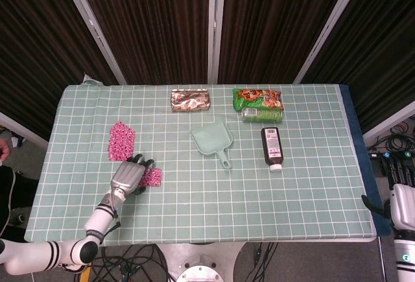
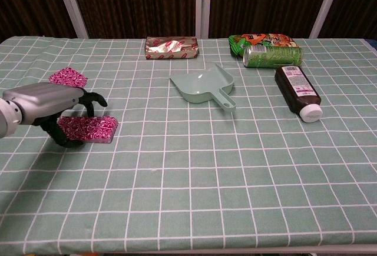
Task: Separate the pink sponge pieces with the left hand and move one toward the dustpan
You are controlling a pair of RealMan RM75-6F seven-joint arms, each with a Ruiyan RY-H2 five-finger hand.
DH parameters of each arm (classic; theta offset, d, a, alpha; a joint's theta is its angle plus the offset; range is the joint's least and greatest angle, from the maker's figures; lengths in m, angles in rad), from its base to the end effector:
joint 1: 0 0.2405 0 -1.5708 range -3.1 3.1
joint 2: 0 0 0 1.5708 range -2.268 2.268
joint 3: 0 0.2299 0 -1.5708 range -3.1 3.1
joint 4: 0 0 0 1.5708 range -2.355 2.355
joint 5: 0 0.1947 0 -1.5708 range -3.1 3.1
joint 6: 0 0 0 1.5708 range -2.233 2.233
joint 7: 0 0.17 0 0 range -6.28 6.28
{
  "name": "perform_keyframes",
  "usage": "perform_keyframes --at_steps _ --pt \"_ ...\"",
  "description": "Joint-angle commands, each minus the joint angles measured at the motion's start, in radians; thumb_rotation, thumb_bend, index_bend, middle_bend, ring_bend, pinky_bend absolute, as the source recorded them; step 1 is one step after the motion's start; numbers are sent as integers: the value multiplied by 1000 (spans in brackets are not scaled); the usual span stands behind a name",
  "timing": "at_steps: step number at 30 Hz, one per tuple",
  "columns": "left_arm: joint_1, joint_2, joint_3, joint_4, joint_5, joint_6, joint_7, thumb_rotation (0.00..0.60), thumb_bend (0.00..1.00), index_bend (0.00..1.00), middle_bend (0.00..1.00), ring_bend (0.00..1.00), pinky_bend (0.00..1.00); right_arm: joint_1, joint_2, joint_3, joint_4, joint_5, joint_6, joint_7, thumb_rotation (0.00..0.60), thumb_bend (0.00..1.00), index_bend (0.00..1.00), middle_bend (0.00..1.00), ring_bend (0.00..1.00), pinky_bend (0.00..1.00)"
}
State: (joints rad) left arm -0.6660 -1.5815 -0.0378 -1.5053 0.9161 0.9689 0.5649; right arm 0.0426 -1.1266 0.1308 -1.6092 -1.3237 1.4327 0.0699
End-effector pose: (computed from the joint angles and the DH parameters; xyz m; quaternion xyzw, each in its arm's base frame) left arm -0.1850 0.3003 -0.0434 -0.7663 -0.4113 -0.2321 0.4356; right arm -0.3132 -0.2040 0.1761 0.5045 -0.4514 0.3830 0.6285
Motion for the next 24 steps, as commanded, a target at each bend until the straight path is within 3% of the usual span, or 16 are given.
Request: perform_keyframes --at_steps 1,24 --pt "-2 -3 -2 5 0 -1 -1 600 246 140 308 59 186 0 0 0 0 0 0 1 600 126 0 0 0 0" --pt "-1 -22 -11 19 8 22 1 600 259 162 425 100 190 0 -2 0 6 4 -8 5 600 126 0 0 0 0"
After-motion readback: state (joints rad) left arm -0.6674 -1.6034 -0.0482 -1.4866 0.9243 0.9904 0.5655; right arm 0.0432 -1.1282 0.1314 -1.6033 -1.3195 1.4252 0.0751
